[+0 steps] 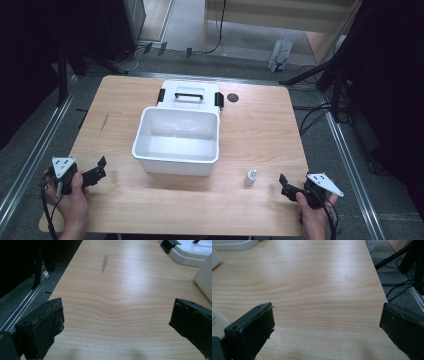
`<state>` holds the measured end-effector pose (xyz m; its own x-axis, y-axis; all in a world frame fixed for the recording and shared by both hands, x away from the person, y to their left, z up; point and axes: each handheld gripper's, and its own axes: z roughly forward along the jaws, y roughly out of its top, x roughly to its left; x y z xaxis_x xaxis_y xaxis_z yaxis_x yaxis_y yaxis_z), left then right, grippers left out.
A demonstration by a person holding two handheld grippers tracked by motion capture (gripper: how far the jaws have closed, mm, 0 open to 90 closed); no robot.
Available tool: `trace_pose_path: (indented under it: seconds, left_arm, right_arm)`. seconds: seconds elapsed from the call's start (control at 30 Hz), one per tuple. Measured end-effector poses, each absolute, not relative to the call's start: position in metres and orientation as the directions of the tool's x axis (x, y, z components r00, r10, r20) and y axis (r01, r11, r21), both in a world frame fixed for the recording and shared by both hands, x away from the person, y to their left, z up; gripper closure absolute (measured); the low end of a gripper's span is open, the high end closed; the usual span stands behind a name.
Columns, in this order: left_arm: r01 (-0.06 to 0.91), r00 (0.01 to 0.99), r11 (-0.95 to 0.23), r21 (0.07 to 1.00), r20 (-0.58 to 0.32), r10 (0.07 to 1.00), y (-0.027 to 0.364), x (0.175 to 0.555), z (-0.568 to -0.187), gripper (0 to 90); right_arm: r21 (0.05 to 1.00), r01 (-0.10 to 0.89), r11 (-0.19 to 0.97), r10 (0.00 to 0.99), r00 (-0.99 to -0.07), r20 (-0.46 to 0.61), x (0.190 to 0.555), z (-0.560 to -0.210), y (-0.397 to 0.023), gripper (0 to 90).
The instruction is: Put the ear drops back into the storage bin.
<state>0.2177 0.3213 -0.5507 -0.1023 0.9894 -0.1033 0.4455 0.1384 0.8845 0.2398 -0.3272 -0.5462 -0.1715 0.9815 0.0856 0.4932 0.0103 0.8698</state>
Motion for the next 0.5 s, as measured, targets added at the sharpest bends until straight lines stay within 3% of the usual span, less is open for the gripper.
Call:
trace_pose_path:
  seconds: [0.3,0.5]
  left_arm:
    - [0.456,-0.097,0.149,0.877,-0.117,0.988,0.323,0.22,-0.551,0.0]
    - [0.48,-0.081,0.111,0.87,-0.082,0.993,0.319,0.222,-0.551,0.0]
  right_arm:
    - [0.824,0.558,0.103,0.982,-0.191,0.006,0.244,-0.546,-0.317,0.0]
    - [0.793,0.572,0.207,0.959,-0.28,-0.048,0.246,-0.513,-0.311,1.4]
